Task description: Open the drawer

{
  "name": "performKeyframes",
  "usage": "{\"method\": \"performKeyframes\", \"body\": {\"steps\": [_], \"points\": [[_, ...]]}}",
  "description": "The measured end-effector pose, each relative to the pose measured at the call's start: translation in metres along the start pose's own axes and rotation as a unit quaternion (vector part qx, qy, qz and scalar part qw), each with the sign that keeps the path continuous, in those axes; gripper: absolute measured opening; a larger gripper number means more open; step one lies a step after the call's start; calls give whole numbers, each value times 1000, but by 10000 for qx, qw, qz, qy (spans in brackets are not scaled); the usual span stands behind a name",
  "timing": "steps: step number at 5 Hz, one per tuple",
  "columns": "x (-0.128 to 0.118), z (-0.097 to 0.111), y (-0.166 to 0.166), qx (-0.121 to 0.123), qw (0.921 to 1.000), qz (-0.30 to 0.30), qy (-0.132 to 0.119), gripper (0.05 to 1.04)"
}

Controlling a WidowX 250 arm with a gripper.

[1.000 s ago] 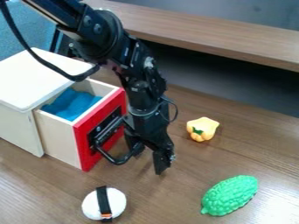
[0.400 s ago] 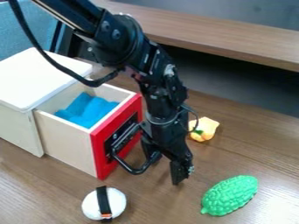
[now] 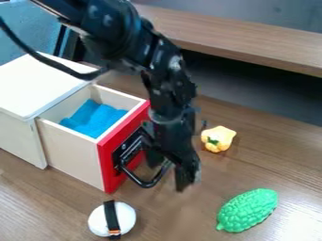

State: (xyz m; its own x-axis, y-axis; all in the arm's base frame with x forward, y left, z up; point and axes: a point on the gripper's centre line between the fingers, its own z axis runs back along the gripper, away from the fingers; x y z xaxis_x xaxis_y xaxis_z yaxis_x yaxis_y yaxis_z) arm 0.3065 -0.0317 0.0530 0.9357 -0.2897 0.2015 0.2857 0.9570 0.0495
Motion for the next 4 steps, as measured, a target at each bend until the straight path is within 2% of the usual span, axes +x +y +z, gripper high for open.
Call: {"method": "performKeyframes", "body": {"steps": [1,2,3,4], "points": [[5,23,9,123,9997,108,-172,1000],[13,49,8,95,9988,120,-473,1000],[13,74,3,-58,9972,126,-739,1000],[9,96,2,-124,9959,123,-883,1000]]}}
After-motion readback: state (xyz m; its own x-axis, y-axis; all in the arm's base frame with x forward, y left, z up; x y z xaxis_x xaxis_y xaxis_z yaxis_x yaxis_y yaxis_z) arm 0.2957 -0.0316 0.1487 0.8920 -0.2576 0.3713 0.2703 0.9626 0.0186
